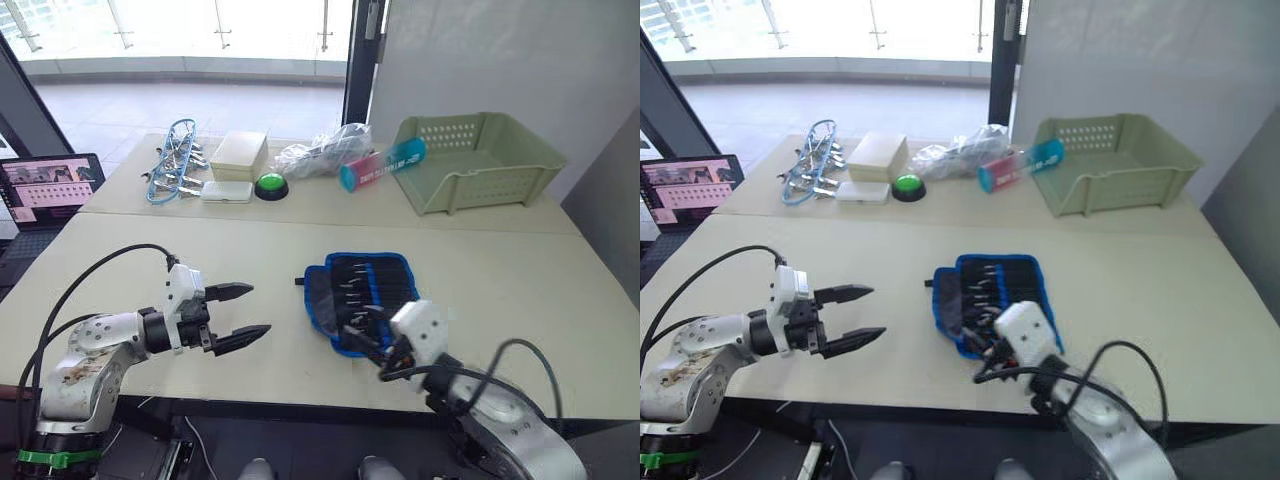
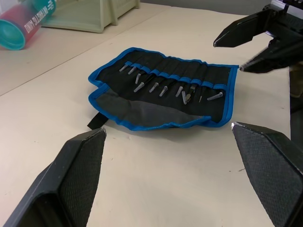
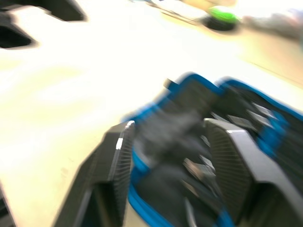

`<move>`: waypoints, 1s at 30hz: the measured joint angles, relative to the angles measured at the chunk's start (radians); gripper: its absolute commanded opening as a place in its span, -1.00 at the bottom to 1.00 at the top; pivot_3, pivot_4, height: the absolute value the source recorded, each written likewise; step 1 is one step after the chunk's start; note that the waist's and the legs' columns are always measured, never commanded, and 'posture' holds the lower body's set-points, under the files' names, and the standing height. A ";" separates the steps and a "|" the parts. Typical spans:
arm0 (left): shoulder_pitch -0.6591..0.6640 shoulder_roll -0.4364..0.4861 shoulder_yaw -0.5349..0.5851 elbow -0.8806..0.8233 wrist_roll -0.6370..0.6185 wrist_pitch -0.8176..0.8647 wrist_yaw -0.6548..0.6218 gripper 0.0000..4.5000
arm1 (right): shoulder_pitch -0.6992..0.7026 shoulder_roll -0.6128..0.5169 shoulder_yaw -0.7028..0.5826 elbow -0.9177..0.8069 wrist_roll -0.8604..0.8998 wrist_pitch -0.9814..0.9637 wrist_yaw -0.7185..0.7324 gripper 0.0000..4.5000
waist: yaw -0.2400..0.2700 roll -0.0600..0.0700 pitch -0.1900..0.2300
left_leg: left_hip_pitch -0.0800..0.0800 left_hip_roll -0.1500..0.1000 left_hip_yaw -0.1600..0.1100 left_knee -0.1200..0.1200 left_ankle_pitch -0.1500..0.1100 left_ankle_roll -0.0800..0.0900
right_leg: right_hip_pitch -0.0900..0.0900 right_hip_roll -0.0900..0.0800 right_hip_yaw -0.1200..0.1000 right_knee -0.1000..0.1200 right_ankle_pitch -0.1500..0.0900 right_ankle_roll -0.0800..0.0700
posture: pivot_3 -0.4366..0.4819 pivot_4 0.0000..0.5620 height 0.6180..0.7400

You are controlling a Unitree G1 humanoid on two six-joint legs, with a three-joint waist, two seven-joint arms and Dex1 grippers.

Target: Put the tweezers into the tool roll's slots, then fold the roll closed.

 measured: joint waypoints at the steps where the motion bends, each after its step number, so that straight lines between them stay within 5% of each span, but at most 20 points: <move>1: 0.000 0.000 0.000 -0.001 -0.001 0.000 0.003 1.00 | -0.016 0.000 0.027 0.018 -0.015 -0.002 0.000 0.76 | 0.002 0.000 0.000 | -0.001 0.000 0.000 0.000 0.000 0.000 | 0.000 0.000 0.000 0.000 0.000 0.000 | -0.05 -0.47 1.00; 3: 0.005 0.005 0.001 -0.002 -0.003 -0.002 0.012 1.00 | -0.079 0.006 0.108 0.098 -0.094 -0.016 -0.011 0.96 | 0.005 -0.002 0.001 | -0.004 0.000 0.000 0.001 0.000 0.000 | -0.003 0.000 -0.001 0.000 0.000 0.000 | -0.05 -0.47 1.00; 9: 0.004 0.008 -0.001 -0.006 -0.010 -0.007 0.040 1.00 | -0.173 0.017 0.266 0.268 -0.314 -0.040 -0.068 0.96 | 0.009 -0.002 0.001 | -0.013 -0.001 0.000 0.004 0.001 -0.001 | -0.015 -0.001 -0.001 0.009 0.000 0.000 | -0.05 -0.47 1.00; 22: 0.006 0.009 -0.018 -0.006 -0.013 -0.009 0.078 1.00 | -0.153 0.054 0.267 0.299 -0.436 -0.104 -0.098 -0.95 | 0.005 -0.002 0.001 | -0.012 -0.001 -0.001 0.004 0.001 -0.002 | -0.016 0.000 -0.001 0.012 0.000 -0.001 | -0.05 -0.47 1.00; 30: 0.012 0.019 -0.039 0.013 0.011 -0.051 0.078 1.00 | -0.131 -0.039 0.242 0.296 -0.391 -0.254 0.046 -0.98 | 0.007 -0.002 0.001 | -0.012 -0.001 0.000 0.006 0.001 -0.002 | -0.015 0.000 -0.001 0.013 0.000 -0.001 | -0.05 -0.47 1.00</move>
